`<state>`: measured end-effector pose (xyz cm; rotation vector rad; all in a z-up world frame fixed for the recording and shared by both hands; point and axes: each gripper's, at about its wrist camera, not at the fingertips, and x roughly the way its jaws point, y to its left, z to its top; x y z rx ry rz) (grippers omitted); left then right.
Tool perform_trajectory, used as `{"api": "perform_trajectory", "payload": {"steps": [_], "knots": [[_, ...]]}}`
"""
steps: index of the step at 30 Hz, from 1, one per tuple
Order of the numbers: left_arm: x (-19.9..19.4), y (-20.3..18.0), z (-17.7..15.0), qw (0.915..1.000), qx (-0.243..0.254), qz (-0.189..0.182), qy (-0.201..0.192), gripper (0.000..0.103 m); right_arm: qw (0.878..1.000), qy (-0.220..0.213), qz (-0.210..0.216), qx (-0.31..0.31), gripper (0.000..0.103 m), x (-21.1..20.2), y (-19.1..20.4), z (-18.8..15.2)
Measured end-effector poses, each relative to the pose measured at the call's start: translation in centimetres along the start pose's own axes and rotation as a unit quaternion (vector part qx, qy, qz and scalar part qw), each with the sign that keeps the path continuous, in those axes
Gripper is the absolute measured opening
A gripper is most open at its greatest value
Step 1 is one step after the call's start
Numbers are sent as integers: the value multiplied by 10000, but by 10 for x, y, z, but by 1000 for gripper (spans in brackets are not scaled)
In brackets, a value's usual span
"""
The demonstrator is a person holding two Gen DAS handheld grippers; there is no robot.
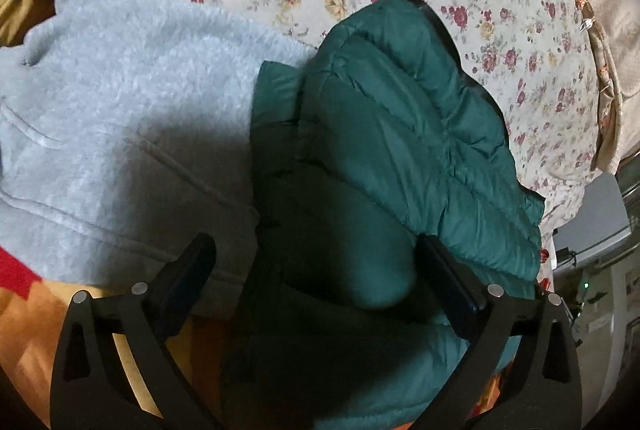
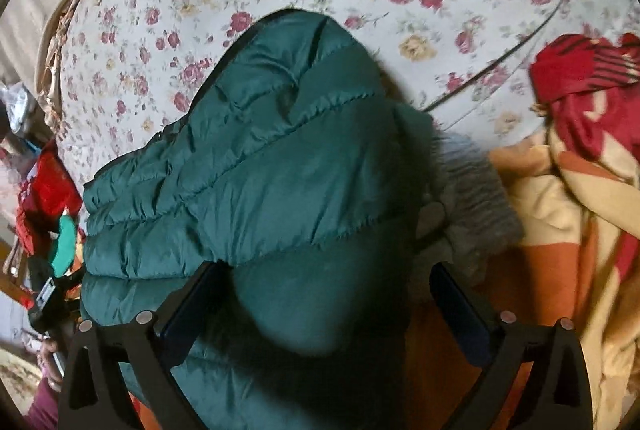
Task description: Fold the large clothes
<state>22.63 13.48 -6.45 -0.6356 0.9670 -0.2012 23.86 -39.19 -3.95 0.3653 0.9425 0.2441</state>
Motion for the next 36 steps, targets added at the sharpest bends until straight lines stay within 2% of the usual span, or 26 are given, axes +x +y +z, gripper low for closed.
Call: {"api": "perform_trajectory", "payload": {"steps": [18,27,31,36], "knots": [[26,-17,1,9999,45,-112,84,103,9991,142,411,-19,103,27,3,8],[25,-14,0,9999,68,-56,91,103,9967,293,725,231,103,35,-5,6],[27,-23,-1,9997,201,73,75,103,9970,301,715,79,103,32,2,3],[23,-36,-5,9983,503,280,-23,99,9976,209,648,-87,93,25,13,0]]}}
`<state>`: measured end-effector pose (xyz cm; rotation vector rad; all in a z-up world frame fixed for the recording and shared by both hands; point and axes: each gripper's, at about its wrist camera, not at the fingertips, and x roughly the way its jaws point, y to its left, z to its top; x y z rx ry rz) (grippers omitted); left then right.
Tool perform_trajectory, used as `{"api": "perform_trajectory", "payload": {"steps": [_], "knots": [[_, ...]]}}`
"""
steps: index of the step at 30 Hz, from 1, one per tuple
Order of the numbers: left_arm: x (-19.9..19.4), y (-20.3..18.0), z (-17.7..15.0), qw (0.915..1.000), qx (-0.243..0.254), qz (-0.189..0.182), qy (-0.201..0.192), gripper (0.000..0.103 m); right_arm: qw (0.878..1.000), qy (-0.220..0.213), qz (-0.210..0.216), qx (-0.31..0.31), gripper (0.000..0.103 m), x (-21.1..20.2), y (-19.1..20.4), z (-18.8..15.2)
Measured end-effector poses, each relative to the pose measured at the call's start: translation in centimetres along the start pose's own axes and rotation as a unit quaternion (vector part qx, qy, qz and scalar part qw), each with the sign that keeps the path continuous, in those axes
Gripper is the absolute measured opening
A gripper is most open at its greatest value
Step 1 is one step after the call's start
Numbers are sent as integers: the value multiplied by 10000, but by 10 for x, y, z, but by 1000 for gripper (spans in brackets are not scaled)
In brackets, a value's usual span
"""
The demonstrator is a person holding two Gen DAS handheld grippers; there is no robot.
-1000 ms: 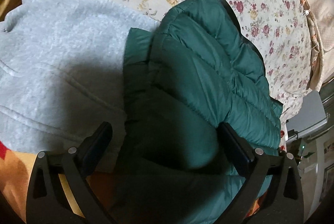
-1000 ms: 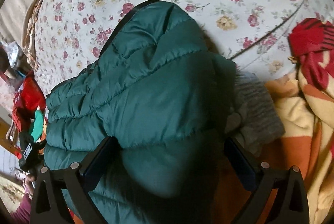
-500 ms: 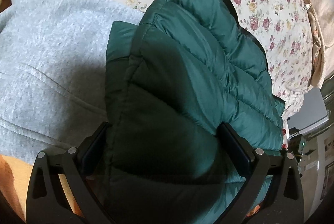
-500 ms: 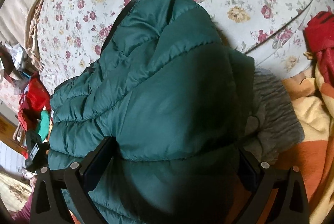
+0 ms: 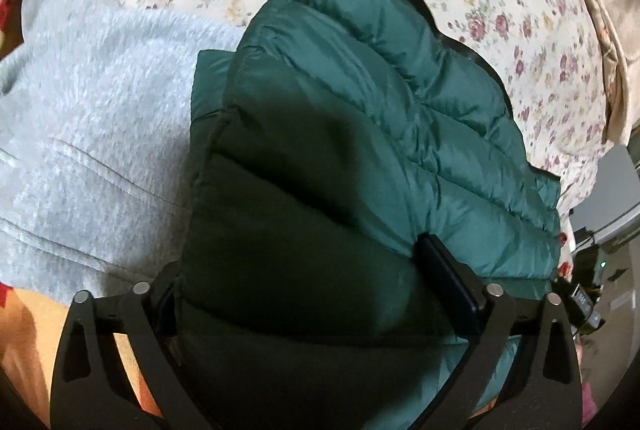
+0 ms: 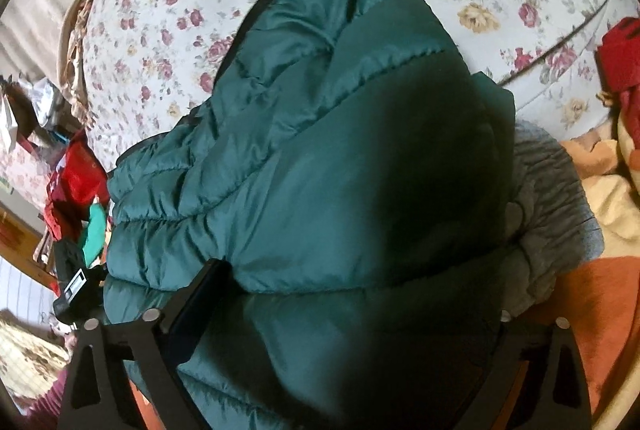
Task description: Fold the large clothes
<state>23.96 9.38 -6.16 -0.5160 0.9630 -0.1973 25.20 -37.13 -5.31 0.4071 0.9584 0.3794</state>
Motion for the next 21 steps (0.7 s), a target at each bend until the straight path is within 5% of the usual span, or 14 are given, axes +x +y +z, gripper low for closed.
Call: {"api": "perform_trajectory", "payload": {"steps": [5,10,21], "knots": [[-10,-11,-4,9995,247,152,-123,79,9998,-90,16,-177,65,-13,12,-3],[-31,-22,-9,9982,458,224,-317,56,9994,-224,5,-275,50,-33,24,-7],[-101,-25,-41,9979,606,-186,-156,41,9978,-349,457,-328,43,-95,64,-41]]}}
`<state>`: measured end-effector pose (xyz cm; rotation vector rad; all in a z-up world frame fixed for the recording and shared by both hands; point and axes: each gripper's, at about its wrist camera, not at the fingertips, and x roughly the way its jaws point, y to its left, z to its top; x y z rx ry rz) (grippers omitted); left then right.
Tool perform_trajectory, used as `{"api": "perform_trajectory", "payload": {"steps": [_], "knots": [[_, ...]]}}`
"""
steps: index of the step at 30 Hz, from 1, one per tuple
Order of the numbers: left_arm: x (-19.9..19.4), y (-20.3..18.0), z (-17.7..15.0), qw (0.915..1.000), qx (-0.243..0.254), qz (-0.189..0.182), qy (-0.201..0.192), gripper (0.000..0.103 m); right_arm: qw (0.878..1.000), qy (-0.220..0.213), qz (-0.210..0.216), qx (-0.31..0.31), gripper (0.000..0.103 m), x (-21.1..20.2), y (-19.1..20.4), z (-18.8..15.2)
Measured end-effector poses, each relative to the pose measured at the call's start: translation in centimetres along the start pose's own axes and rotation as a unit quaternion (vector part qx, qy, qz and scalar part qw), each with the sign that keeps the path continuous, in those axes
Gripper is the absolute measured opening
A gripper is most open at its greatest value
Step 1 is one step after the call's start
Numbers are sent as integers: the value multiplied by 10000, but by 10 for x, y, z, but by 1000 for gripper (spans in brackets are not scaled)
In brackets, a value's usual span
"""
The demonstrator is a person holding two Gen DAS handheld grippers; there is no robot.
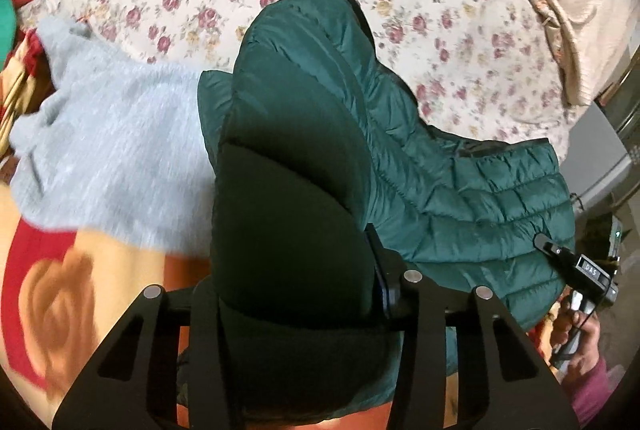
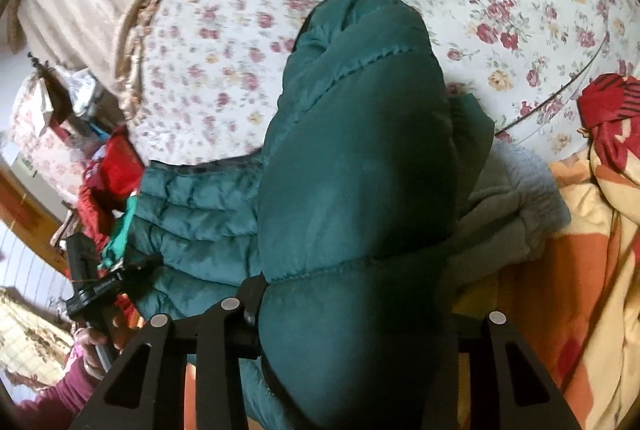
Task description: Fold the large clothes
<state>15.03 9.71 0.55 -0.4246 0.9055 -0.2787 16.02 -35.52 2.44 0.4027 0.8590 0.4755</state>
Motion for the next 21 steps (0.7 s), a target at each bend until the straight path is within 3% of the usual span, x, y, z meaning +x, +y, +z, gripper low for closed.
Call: {"api": "perform_trajectory", "payload": {"steps": [5,9,13,16,21], "knots": [[-34,0,-30,9997,90,17,242,41,9992,353,202,22,43,-25,16,-36],[-48,8,-53,9991,57,179,383,44,9978,627,81,219,44,-26,12,-66],[-31,16,-60,9967,-77,574,561,69,9939,798,-669,366,60,-11,0,-77],[-19,25,-64,9960,-266,745,405,82,9892,840,-1187,200,72,12,0,-84],[-26,19,-68,9943,-341,980,236,84,9855,725,-1515,246,78,8,4,-88]]}}
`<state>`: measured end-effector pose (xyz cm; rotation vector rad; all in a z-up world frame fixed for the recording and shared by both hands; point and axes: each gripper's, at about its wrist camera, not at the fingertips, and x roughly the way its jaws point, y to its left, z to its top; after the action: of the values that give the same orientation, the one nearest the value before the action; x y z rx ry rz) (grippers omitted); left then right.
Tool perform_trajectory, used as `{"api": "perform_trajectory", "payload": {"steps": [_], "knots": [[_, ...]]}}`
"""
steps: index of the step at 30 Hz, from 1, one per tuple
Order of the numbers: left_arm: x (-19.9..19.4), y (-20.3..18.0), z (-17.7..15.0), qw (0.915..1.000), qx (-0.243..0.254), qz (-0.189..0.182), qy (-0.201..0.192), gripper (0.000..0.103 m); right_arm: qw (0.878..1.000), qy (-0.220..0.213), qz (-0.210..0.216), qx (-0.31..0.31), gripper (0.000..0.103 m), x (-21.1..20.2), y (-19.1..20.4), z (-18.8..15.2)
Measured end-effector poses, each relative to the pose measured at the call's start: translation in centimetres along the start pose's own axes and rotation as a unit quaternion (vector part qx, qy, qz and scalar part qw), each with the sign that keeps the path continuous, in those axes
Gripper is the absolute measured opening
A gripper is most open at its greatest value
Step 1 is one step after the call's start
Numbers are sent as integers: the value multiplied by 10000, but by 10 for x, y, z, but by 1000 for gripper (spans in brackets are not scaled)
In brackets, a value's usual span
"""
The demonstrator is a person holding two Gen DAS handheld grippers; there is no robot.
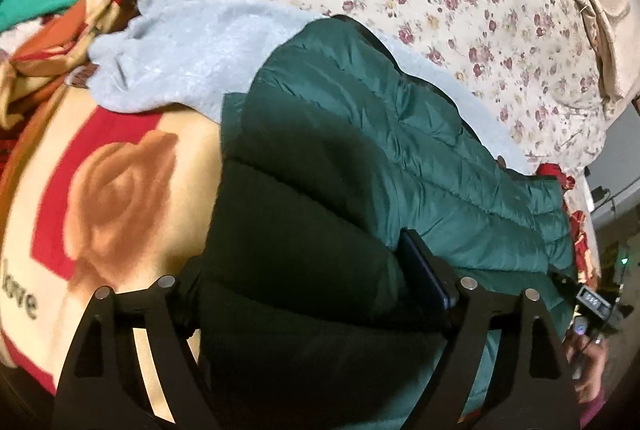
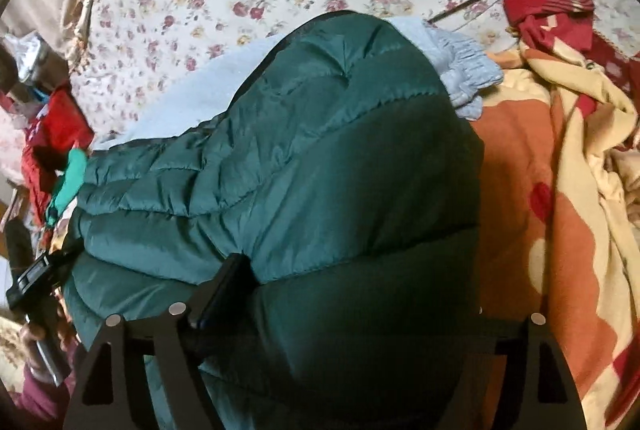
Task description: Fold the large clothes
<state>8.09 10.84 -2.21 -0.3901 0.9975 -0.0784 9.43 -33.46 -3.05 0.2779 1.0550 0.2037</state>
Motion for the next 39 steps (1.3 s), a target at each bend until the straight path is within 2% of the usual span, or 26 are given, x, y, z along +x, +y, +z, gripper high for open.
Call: {"api": "perform_trajectory", "payload": {"steps": [4,8,12,16,21,27,32,39], "knots": [[-33,-9,-7,9981,309,384,-362,84,9987,-159,-486,-70,78,-25,11,-2],[-58,-21,-15,9950,465,500,-733,84,9913,-722,-1041,-350,79,-67,24,-9],[-70,-35,-23,9912,602,662,-971,84,9881,-1098,-957,-498,87,-92,48,-15],[-75,-52,-30,9883,686,786,-1115,84,9855,-1321,-847,-644,88,-102,80,-31],[-83,-71,-43,9860,841,769,-1219,84,9805,-1640,-796,-736,88,-100,116,-49],[-95,-89,-61,9796,1125,893,-1409,84,9774,-1637,-937,-954,88,-90,148,-64],[-107,-93,-74,9778,1106,883,-1543,84,9775,-1696,-884,-891,88,-92,158,-74],[-134,-97,-88,9707,1174,994,-1847,84,9738,-1827,-974,-942,89,-105,172,-89]]}}
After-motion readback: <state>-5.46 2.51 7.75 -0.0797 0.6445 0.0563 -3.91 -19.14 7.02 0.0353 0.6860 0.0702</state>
